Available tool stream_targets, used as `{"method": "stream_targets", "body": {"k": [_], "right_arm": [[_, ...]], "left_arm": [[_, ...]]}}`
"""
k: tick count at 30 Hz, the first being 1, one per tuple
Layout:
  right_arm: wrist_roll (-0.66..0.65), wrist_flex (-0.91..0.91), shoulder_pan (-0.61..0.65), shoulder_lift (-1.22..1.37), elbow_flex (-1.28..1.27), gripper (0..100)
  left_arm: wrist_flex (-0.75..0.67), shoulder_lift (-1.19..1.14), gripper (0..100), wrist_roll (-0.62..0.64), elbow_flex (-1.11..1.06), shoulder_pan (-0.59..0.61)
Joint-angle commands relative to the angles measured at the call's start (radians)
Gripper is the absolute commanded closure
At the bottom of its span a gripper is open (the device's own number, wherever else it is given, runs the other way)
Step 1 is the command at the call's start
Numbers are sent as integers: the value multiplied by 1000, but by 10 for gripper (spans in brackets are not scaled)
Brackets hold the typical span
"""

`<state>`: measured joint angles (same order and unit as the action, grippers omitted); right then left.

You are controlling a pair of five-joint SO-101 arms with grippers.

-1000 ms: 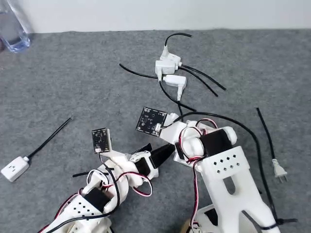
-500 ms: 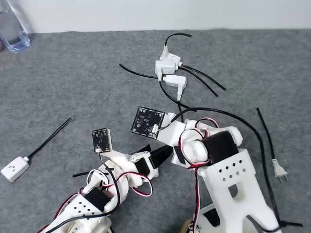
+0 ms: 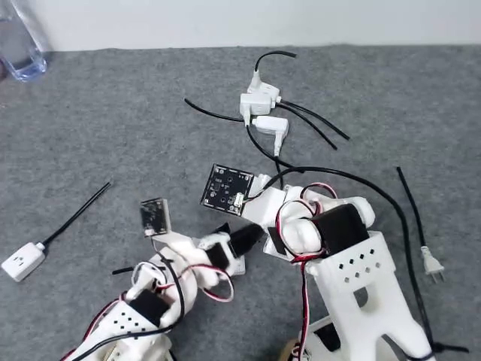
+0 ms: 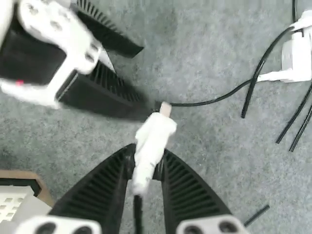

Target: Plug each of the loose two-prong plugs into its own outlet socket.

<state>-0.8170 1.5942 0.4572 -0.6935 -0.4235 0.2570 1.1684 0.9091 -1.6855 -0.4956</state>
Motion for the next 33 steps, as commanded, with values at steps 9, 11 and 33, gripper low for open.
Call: {"method": "stream_targets", "body": {"k": [9, 11, 33], "right_arm": [[-69, 87, -73, -12, 54, 990], [-69, 99, -73, -12, 71, 990], [-153, -239, -133, 305, -100, 990]], "left_arm": [[-9, 11, 692, -91, 58, 407], [-5, 11, 692, -101, 48, 431], [14, 11, 692, -106, 28, 279]]}}
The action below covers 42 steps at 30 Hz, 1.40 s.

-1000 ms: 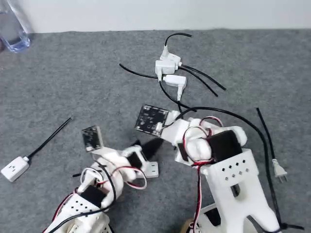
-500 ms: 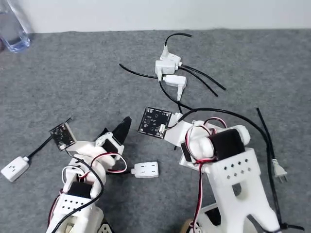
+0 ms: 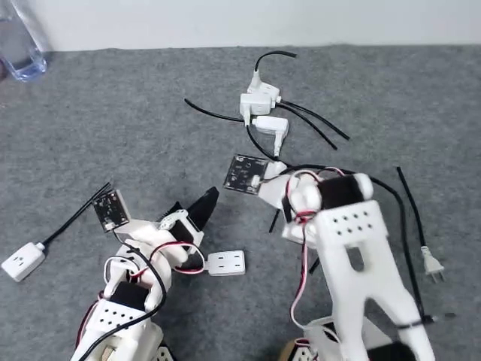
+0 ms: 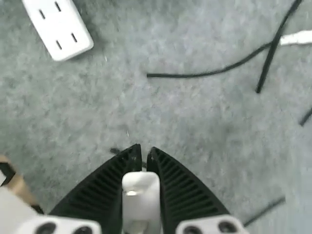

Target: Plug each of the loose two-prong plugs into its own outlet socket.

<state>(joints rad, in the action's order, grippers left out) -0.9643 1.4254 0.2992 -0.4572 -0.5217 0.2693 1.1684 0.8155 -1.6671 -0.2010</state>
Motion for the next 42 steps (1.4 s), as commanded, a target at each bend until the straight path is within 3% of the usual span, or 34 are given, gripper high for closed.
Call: {"method": "stream_targets", "body": {"k": [1, 8, 13, 15, 18, 20, 22, 31, 42], "right_arm": [[-6, -96, 35, 111, -11, 990], [29, -260, 45, 312, -20, 990], [35, -237, 114, 315, -21, 972], [54, -222, 140, 314, -25, 898], [133, -209, 156, 314, -34, 708], [115, -191, 160, 314, -49, 585], [77, -168, 166, 312, -51, 524], [58, -165, 87, 74, -17, 550], [3, -260, -13, 62, -138, 551]], "left_arm": [[2, 11, 692, -12, 10, -15], [0, 11, 692, -12, 15, -15], [0, 11, 692, -12, 15, -15], [0, 11, 692, -12, 15, -15], [0, 11, 692, -12, 15, -15], [0, 11, 692, -14, 15, -15], [0, 11, 692, -14, 15, -15], [0, 11, 692, -14, 13, -15], [0, 11, 692, -14, 13, -15]]}}
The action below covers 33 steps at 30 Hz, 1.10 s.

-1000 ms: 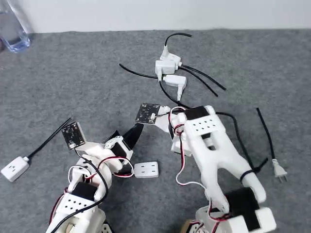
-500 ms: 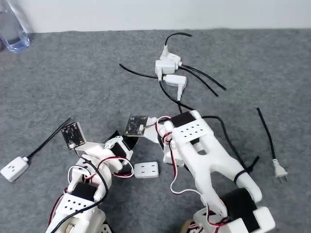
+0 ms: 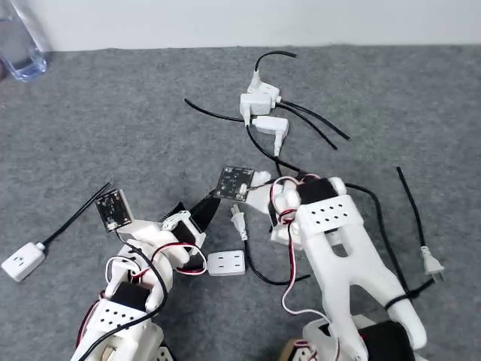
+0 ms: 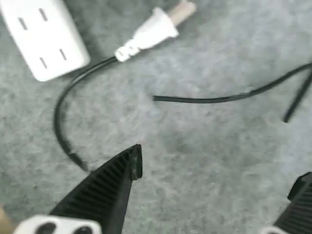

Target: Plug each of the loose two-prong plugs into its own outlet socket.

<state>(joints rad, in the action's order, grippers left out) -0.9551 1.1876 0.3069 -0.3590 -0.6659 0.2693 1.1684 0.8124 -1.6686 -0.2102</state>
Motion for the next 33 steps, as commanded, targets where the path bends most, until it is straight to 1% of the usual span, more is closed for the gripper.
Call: {"method": "stream_targets", "body": {"k": [1, 5, 7, 10, 13, 14, 16, 18, 20, 22, 26, 30, 33], "right_arm": [[3, -22, -19, -36, 3, 557], [94, -22, 16, -41, 6, 606], [172, -21, 61, -41, 25, 634], [308, -22, 131, -30, 61, 684], [405, -58, 162, -30, 72, 734], [445, -81, 163, -28, 64, 749], [528, -133, 166, -10, 46, 766], [605, -182, 168, 31, 40, 757], [671, -225, 168, 87, 43, 734], [704, -274, 168, 151, 44, 716], [715, -352, 170, 272, 49, 730], [717, -361, 179, 364, 109, 783], [717, -361, 228, 394, 123, 790]], "left_arm": [[0, 11, 692, -11, 15, -6], [0, 11, 692, -11, 21, 3], [2, 11, 692, -9, 31, 18], [5, 11, 692, -5, 50, 101], [31, 11, 692, -9, 45, 167], [58, 11, 692, -18, 42, 181], [143, 11, 692, -95, 50, 230], [238, 11, 692, -167, 65, 302], [342, 11, 692, -213, 90, 358], [414, 11, 692, -241, 111, 367], [414, 11, 692, -253, 104, 334], [334, 11, 692, -253, 58, 299], [261, 11, 692, -253, 27, 299]]}}
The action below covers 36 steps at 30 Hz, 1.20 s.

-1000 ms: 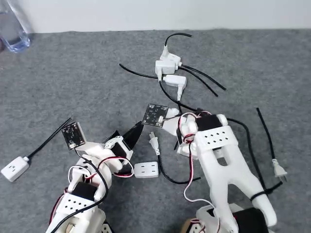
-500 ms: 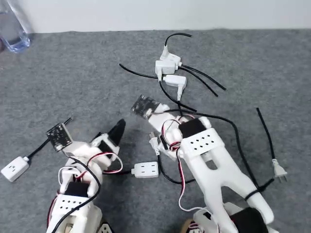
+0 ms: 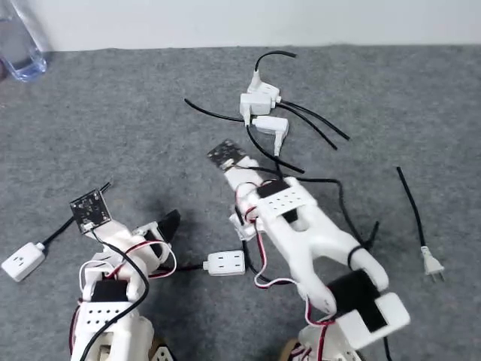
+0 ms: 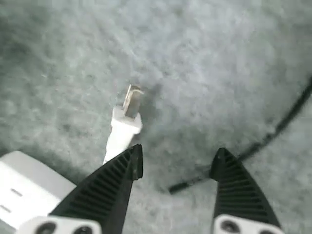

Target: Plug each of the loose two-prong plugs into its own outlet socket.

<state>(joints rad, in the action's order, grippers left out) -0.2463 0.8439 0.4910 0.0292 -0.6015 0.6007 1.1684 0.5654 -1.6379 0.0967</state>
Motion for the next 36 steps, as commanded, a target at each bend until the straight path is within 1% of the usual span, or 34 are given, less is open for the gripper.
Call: {"method": "stream_targets", "body": {"k": [1, 4, 10, 12, 18, 23, 26, 33, 36], "right_arm": [[12, -18, 65, 8, 60, 790], [49, -15, 108, 5, 75, 791], [57, 176, 108, -28, 227, 792], [63, 205, 104, -41, 253, 792], [64, 208, 148, -15, 256, 793], [69, 193, 154, 16, 258, 794], [97, 194, 170, 25, 255, 794], [94, 180, 166, 87, 255, 794], [92, 148, 163, 130, 255, 826]], "left_arm": [[-78, 11, 692, -6, -5, -6], [-81, 11, 692, -6, -5, -6], [-81, 11, 692, -6, -7, -6], [-81, 11, 692, -6, -7, -6], [-81, 11, 692, -6, -7, -8], [-81, 11, 692, -6, -7, -8], [-81, 11, 692, -6, -7, -8], [-81, 11, 692, -6, -7, -8], [-81, 11, 692, -6, -7, -8]]}}
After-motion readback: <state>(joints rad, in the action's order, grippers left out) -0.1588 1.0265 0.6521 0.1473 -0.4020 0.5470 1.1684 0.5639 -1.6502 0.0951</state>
